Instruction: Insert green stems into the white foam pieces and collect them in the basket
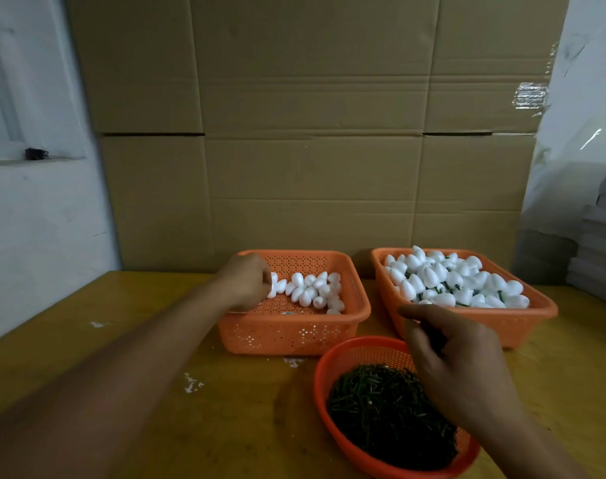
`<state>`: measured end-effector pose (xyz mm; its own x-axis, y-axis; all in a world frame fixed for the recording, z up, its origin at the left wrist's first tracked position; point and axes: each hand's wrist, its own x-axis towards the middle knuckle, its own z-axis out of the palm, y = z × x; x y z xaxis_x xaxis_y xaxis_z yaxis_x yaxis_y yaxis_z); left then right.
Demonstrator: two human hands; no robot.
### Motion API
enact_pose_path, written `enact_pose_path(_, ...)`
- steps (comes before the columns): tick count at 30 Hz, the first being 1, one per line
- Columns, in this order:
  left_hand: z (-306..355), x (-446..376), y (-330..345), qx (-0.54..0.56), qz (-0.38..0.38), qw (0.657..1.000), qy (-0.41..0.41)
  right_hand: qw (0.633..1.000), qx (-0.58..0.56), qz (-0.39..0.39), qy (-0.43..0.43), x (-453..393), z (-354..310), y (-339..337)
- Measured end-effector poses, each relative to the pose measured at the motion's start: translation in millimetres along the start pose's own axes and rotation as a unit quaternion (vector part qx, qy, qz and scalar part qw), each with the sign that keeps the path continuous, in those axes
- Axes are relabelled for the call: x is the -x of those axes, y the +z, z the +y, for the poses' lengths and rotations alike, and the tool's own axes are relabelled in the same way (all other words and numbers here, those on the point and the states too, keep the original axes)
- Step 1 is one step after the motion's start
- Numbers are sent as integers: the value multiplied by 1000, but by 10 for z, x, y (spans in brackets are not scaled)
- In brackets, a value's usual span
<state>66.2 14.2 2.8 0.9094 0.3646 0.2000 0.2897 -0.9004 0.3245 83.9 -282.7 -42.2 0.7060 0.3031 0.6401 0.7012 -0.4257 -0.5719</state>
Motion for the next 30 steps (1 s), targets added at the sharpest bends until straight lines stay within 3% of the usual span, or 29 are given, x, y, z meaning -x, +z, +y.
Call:
enact_pose_path(2,9,-71,-12,-87,-104,991,-4,1000,-1,-2,-3,-1,5,7)
enact_pose_path(4,33,-140,9,-180,-211,961,-2,1000,1,-9,-5,1,10,15)
enact_pose_path(7,48,-264,50,-241,-281,929,-17,1000,3,-15,-7,6,21,21)
enact_pose_path(20,25,-424,228,-299,-310,902,-32,1000,1,-21,-10,-4,14,8)
enact_pose_path(30,14,-347,119,-233,-293,927,-6,1000,2,-16,-14,-3,-14,2)
